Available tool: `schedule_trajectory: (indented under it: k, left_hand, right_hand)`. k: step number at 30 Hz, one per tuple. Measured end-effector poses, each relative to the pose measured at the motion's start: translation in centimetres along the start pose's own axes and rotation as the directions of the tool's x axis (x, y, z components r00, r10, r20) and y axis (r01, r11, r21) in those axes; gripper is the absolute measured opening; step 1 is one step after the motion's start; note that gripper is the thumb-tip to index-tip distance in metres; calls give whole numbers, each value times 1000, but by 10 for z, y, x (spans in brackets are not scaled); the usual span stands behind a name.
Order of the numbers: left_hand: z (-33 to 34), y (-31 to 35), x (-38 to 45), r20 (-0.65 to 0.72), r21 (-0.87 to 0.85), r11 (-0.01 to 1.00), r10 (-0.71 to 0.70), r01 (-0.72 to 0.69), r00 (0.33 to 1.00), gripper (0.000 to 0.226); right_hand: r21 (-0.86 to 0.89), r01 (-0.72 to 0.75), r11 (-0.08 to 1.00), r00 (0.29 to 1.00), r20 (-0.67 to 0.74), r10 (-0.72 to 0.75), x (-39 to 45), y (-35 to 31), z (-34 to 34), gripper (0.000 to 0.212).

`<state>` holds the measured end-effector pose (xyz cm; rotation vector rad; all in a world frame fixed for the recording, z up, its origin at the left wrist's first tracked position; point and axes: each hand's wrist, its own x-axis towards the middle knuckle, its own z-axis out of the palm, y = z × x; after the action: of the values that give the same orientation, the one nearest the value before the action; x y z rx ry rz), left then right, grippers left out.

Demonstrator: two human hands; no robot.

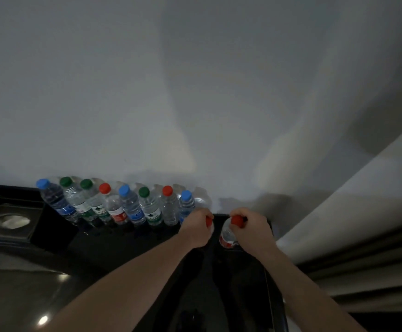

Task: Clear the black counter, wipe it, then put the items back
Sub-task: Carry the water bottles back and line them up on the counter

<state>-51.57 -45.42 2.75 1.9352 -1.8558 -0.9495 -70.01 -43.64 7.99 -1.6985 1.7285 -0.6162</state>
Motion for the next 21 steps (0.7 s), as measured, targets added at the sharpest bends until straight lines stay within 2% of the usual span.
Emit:
schedule_trajectory:
  k: [7,12,17,21]
  left_hand:
    - [-3,11,36,-60,74,997,-12,17,998,24]
    - [-4,15,46,-70,124,990,-51,60,996,28]
    - [-3,14,42,-40,158,986,-47,53,998,59]
    - [-13,16,20,-16,122,992,-23,25,1000,73]
  right_hand:
    - [28,77,997,997,30,-77,51,-6,10,20]
    - [-5,61,998,995,75,-61,72,-6,22,24]
    - [-6,66,998,994,93,-65,81,-5,28,29]
    - [-62,60,996,988,149,-50,76,-2,21,53]
